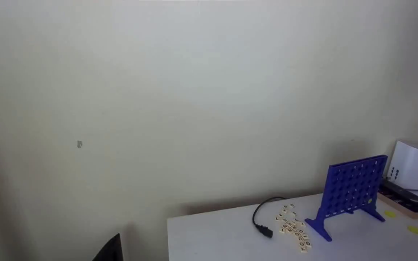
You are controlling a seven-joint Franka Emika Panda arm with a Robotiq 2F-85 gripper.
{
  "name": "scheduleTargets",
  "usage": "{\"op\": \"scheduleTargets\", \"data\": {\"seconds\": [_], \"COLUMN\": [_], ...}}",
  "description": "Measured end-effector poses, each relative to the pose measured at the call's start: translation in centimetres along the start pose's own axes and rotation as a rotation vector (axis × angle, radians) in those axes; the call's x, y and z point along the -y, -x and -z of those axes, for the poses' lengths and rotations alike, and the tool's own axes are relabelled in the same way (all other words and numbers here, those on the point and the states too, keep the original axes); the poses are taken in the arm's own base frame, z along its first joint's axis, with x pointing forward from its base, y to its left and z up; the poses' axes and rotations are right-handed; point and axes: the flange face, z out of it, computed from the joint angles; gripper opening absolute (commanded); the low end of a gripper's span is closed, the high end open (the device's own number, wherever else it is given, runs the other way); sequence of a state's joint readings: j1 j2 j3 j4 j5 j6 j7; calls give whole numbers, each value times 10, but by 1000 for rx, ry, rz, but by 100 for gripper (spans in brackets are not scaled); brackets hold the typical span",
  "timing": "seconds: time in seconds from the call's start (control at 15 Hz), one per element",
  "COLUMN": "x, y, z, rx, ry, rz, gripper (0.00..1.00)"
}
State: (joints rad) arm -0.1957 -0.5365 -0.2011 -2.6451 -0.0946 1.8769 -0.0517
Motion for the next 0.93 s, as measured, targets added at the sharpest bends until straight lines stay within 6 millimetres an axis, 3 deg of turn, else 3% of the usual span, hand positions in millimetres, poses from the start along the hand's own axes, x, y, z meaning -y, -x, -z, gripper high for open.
{"op": "scheduleTargets", "data": {"seconds": [0.93], "x": [0], "y": [0], "z": [0], "rx": [0], "ry": [0], "rz": [0], "gripper": [100]}}
